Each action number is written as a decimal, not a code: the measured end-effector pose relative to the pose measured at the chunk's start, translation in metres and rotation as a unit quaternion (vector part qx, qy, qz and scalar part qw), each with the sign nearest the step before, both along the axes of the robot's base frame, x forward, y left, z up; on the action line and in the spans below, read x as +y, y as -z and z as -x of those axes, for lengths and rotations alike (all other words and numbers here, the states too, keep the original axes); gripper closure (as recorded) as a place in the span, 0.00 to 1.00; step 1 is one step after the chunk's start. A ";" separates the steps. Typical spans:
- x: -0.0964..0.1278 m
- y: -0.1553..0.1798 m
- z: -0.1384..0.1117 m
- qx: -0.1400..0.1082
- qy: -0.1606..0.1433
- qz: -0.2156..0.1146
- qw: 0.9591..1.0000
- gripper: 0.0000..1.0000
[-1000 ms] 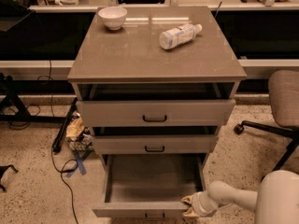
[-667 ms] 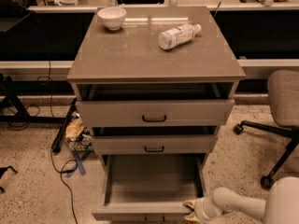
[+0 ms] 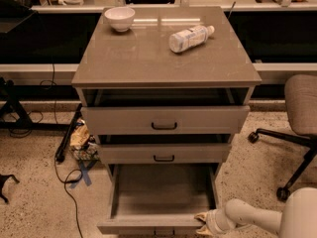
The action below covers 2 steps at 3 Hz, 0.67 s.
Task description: Open bottom drawer
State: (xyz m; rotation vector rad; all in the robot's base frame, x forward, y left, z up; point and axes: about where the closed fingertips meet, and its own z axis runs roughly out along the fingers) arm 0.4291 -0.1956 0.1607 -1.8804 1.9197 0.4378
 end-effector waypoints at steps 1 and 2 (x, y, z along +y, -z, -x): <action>0.001 0.001 0.001 0.001 -0.001 -0.001 1.000 0.52; 0.001 0.001 0.001 0.001 -0.001 -0.001 1.000 0.29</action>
Offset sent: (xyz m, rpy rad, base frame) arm -0.0011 0.0013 -0.0009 0.0016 0.0023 0.0013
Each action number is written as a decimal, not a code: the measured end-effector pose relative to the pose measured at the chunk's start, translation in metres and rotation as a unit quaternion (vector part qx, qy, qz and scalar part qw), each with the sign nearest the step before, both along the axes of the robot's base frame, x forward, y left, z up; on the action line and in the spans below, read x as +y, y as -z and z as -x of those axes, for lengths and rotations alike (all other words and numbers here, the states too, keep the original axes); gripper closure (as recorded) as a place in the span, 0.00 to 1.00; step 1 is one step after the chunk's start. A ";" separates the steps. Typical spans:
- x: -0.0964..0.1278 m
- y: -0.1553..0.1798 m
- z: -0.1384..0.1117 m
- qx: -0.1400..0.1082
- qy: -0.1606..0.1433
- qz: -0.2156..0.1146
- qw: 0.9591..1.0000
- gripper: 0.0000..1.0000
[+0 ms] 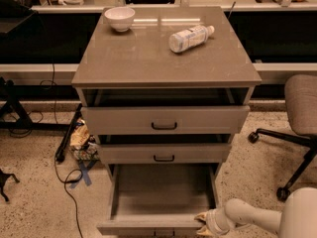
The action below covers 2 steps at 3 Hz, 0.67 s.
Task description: Open bottom drawer
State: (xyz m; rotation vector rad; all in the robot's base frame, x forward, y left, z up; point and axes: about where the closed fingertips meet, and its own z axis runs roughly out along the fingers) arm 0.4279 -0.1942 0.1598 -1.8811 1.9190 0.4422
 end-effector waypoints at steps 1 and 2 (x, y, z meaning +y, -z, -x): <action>0.003 0.002 0.002 0.002 -0.001 -0.002 1.000 0.00; 0.003 0.002 0.002 0.002 -0.001 -0.002 1.000 0.00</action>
Offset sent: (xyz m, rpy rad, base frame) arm -0.0012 0.0014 -0.0010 0.0017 0.0024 0.0013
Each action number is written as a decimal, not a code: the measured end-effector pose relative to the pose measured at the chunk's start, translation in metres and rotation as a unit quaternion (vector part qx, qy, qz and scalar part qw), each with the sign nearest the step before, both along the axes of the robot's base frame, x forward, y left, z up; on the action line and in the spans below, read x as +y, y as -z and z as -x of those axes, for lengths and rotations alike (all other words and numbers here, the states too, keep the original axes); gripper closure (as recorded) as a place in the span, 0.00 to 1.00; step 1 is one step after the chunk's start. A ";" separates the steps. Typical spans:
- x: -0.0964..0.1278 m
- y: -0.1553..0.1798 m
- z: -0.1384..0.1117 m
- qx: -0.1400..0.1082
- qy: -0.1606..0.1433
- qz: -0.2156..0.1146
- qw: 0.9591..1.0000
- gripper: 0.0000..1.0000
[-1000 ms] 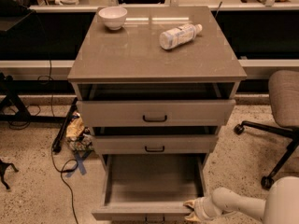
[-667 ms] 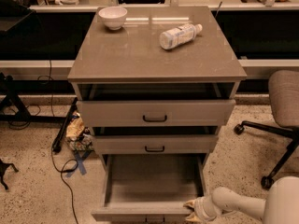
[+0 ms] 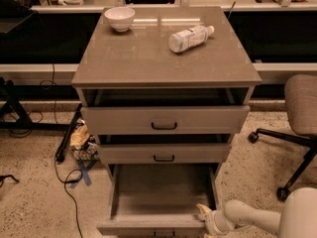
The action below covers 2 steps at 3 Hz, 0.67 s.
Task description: Open bottom drawer
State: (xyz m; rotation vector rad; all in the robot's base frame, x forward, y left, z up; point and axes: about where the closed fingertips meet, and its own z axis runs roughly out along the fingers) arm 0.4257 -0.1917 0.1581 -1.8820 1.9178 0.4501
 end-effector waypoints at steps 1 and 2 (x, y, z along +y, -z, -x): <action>-0.010 -0.022 -0.003 -0.028 -0.002 -0.022 0.999 0.00; -0.041 -0.099 -0.011 -0.113 -0.002 -0.050 0.992 0.00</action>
Offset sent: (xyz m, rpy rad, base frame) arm 0.0147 -0.0712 0.1616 0.1333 -0.3589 -0.0016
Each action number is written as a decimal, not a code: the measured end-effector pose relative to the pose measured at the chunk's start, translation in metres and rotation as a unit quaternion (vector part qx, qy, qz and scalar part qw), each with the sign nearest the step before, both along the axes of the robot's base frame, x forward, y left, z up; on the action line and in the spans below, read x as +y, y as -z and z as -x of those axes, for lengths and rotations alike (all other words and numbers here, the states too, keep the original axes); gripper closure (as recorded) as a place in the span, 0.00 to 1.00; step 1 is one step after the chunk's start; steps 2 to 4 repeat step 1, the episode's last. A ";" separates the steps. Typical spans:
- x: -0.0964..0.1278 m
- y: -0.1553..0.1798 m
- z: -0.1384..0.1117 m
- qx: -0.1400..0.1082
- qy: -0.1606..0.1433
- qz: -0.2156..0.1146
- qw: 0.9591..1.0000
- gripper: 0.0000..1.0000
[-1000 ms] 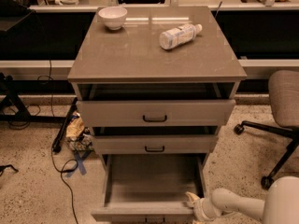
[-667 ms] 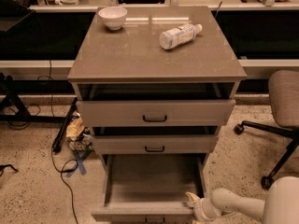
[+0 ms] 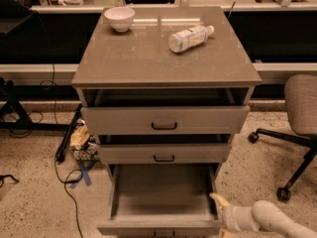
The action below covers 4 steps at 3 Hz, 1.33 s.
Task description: Open bottom drawer
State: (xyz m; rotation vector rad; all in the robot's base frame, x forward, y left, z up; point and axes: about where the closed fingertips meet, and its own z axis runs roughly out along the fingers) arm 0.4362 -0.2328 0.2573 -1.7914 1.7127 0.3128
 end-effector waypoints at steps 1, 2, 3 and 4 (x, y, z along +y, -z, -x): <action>-0.035 -0.057 -0.005 -0.054 0.013 -0.008 0.998 0.00; -0.035 -0.057 -0.005 -0.054 0.013 -0.008 0.998 0.00; -0.035 -0.057 -0.005 -0.054 0.013 -0.008 0.998 0.00; -0.035 -0.057 -0.005 -0.054 0.013 -0.008 0.998 0.00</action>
Offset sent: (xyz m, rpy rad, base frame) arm 0.0000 0.0000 0.0000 0.0000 0.0000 0.0000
